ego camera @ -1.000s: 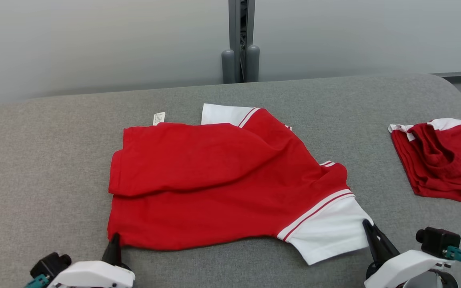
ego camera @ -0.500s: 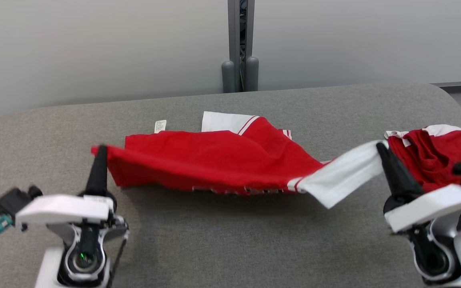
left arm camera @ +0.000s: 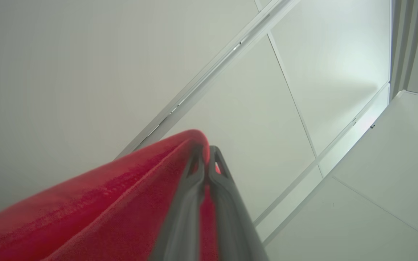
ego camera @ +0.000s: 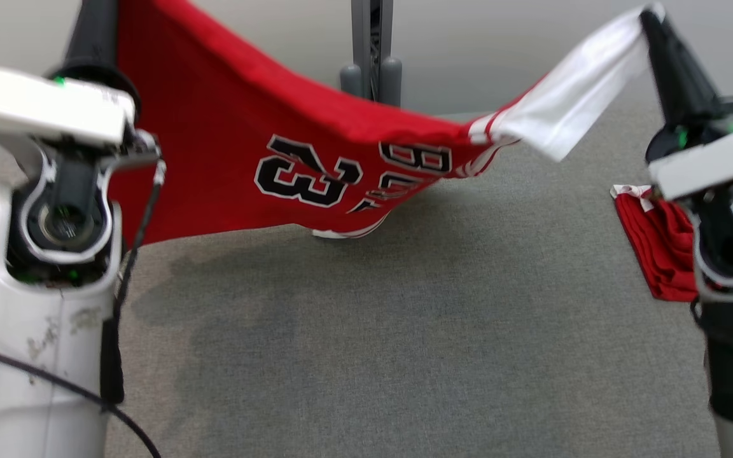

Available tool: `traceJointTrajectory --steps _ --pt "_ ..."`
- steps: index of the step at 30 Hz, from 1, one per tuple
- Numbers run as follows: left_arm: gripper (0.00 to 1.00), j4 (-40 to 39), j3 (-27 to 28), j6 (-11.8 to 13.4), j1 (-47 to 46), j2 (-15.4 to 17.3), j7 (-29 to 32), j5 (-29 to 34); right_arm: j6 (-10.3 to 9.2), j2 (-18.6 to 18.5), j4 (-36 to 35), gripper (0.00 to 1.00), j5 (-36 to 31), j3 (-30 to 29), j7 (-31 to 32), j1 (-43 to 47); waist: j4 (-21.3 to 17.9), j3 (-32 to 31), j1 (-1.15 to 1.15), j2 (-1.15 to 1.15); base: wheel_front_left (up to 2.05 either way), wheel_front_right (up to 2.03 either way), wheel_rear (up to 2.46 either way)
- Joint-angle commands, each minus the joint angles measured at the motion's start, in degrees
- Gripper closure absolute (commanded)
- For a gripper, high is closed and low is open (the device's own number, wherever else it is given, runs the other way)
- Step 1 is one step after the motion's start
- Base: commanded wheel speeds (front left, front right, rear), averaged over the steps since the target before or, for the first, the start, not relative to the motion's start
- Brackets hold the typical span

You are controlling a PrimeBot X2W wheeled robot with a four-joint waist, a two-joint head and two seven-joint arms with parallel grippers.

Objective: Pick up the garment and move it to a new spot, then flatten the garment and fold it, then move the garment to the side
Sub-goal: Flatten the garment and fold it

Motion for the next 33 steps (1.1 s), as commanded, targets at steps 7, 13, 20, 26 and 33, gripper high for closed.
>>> traceJointTrajectory --steps 7,13,20,26,33 --pt "1.0 3.35 -1.8 3.73 -13.6 3.1 3.36 3.8 0.01 0.43 2.23 1.0 -3.33 -1.03 3.12 -13.01 -1.41 5.58 0.0 0.0 0.0 0.0 0.0" --pt "1.0 13.85 -3.58 5.07 -26.79 5.6 3.62 8.61 0.01 1.5 12.48 1.0 -7.0 -4.0 3.21 -27.41 -2.13 13.65 0.0 0.0 0.0 0.0 0.0" --pt "1.0 27.93 -5.29 2.98 -42.95 5.22 -0.07 12.59 0.01 1.93 27.54 1.0 -15.31 -7.36 -1.56 -45.79 -1.98 21.85 0.0 0.0 0.0 0.0 0.0" --pt "1.0 37.91 -5.83 0.03 -54.65 4.99 -9.23 16.56 0.01 2.04 36.75 1.0 -20.2 -10.62 -10.87 -57.79 -2.39 24.86 0.0 0.0 0.0 0.0 0.0" --pt "1.0 45.49 -5.89 -7.39 -62.35 5.35 -17.19 17.52 0.0 2.43 43.43 1.0 -18.25 -10.45 -19.0 -64.5 -4.25 27.75 0.0 0.0 0.0 0.0 0.0"
